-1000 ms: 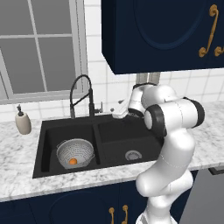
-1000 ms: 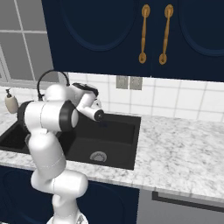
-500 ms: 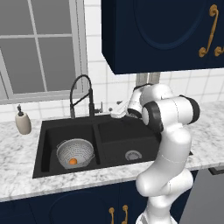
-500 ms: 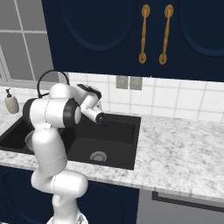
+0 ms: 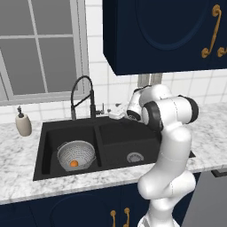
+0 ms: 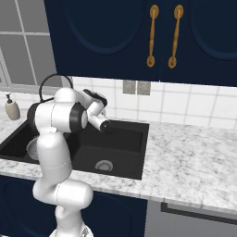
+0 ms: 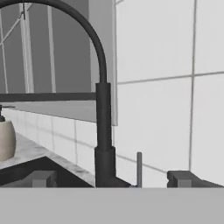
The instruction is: Put the colander in the sink, put the tangerine in the colander, and turn on the sink faucet and pour water over the colander.
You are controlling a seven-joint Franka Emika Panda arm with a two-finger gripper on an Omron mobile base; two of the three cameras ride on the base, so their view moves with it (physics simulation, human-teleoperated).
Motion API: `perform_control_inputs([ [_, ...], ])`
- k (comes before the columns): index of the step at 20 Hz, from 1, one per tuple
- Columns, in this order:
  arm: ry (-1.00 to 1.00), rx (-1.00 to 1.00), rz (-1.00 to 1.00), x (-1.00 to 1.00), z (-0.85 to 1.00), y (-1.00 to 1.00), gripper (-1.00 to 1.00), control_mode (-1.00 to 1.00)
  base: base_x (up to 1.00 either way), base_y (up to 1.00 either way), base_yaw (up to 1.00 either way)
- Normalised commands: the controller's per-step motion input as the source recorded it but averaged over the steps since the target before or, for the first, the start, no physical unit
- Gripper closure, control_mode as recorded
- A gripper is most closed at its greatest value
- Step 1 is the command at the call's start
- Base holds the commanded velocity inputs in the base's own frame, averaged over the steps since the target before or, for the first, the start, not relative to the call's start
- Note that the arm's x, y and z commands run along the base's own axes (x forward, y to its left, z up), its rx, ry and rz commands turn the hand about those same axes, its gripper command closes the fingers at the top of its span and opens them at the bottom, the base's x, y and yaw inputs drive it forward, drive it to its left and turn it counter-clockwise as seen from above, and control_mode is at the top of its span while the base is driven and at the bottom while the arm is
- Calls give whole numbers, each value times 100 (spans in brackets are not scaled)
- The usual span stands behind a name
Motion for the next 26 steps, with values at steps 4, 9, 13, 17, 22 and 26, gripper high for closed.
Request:
perform_control_inputs([
  [4,4,0,0,18,-1,6,-100,-100,0,0,0],
  [9,6,0,0,40,-8,10,-100,-100,0,0,0],
  [13,0,0,0,42,-25,0,-100,-100,0,0,0],
  [17,0,0,0,27,-35,0,-100,-100,0,0,0],
  [22,0,0,0,20,-40,0,-100,-100,0,0,0],
  [26,-1,0,0,26,-19,0,-100,-100,0,0,0],
])
